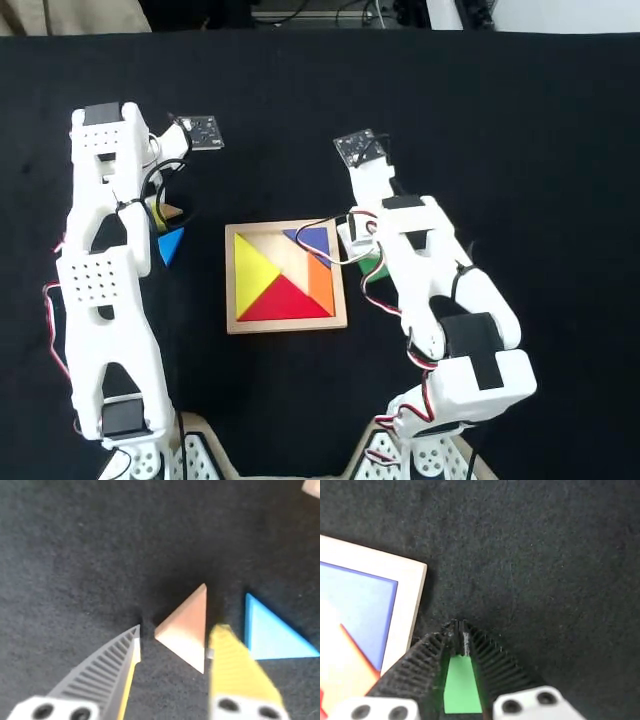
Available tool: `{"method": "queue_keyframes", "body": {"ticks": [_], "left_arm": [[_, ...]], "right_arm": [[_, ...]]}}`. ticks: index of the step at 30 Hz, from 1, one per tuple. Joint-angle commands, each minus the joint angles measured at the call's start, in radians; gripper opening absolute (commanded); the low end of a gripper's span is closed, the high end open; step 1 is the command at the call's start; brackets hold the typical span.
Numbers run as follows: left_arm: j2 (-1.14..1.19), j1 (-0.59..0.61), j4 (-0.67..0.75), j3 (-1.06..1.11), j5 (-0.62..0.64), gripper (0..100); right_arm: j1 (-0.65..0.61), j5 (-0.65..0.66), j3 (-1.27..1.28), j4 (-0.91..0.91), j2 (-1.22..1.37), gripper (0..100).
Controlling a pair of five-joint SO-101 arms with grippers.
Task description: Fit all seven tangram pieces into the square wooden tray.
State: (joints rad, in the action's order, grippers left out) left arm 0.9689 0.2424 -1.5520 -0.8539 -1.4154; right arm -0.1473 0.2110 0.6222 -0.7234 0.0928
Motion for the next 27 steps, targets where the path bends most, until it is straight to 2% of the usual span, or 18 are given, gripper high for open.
{"method": "queue_keyframes", "body": {"ticks": [1,5,17,22,27], "left_arm": [[-0.011,-0.002,-0.002,-0.039,-0.026,11],[-0.011,-0.002,-0.003,-0.039,-0.025,14],[-0.021,-0.028,-0.046,-0.059,0.003,15],[-0.012,-0.053,-0.199,-0.125,0.002,16],[-0.023,-0.101,-0.207,-0.022,0.034,16]], "right_arm": [[0.014,0.011,-0.059,0.006,-0.007,1.2],[0.014,0.011,-0.059,0.006,-0.007,1.2],[0.014,0.011,-0.059,0.006,-0.007,1.4],[0.014,0.012,-0.059,0.006,-0.007,1.5],[0.014,0.012,-0.059,0.006,-0.007,1.5]]}}
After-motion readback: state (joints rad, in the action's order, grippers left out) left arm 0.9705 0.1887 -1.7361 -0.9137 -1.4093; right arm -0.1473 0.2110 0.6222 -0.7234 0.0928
